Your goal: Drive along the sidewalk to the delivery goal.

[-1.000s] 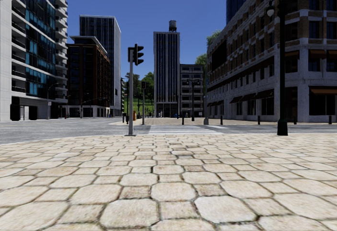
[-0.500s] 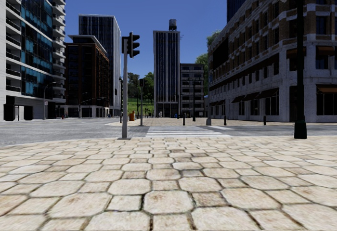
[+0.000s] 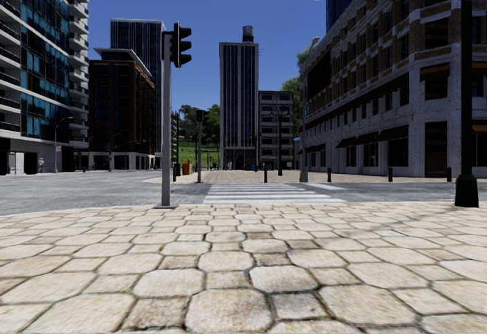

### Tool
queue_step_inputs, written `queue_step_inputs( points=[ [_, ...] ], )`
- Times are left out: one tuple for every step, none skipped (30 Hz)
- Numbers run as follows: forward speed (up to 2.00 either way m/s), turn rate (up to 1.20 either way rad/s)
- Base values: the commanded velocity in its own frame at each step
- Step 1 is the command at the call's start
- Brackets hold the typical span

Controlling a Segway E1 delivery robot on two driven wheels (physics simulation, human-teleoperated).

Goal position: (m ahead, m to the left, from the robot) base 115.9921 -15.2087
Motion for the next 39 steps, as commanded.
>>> queue_step_inputs(
  points=[
    [2.0,0.0],
    [2.0,0.0],
    [2.0,0.0],
    [2.0,0.0],
    [2.0,0.0],
    [2.0,0.0],
    [2.0,0.0],
    [2.0,-0.13],
    [2.0,-0.23],
    [2.0,-0.27],
    [2.0,-0.27],
    [2.0,-0.28],
    [2.0,-0.28],
    [2.0,-0.28],
    [2.0,-0.28],
    [2.0,-0.28],
    [2.0,-0.28],
    [2.0,-0.27],
    [2.0,-0.27],
    [2.0,-0.26],
    [2.0,-0.26],
    [2.0,-0.25],
    [2.0,-0.25],
    [2.0,-0.04],
    [2.0,0.0],
    [2.0,0.0],
    [2.0,0.0],
    [2.0,0.0],
    [2.0,0.0],
    [2.0,0.0],
    [2.0,0.0],
    [2.0,0.0],
    [2.0,0.0],
    [2.0,0.0],
    [2.0,0.0],
    [2.0,0.0],
    [2.0,0.0],
    [2.0,0.0],
    [2.0,0.0]
  ],
)
